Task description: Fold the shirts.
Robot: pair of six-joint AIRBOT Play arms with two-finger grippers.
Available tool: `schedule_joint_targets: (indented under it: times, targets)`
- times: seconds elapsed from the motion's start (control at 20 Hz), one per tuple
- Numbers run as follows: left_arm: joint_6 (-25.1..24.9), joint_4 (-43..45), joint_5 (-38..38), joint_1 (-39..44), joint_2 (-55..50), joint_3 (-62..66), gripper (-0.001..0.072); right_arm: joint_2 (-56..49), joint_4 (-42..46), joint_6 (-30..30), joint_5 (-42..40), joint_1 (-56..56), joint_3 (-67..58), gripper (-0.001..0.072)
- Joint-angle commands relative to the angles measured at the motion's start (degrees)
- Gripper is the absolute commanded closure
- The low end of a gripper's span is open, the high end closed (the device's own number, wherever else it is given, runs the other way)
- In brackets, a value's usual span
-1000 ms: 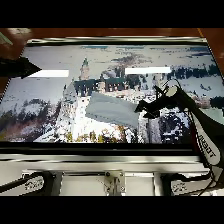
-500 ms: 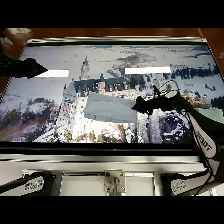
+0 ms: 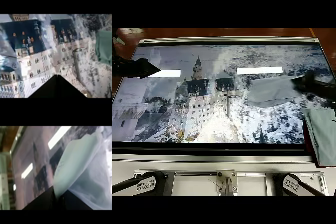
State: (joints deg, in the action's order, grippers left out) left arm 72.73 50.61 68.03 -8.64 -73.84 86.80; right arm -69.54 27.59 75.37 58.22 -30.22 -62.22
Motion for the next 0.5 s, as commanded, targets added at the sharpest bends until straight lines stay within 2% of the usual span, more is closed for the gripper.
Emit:
schedule_joint_targets:
  times: [0.0, 0.3, 0.45]
  targets:
    - [0.0, 0.0, 0.3, 0.4, 0.0, 0.0, 0.0667, 7.5, 5.1, 5.4, 2.2, -14.8, -0.1, 0.0646]
    - [0.0, 0.0, 2.6, 0.6, 0.0, 0.0, 0.0667, 10.6, 15.8, 7.1, 11.0, -34.4, -0.1, 0.0646]
    - [0.0, 0.0, 3.1, 0.6, 0.0, 0.0, 0.0667, 10.6, 17.1, 6.4, 11.6, -41.0, -0.1, 0.0646]
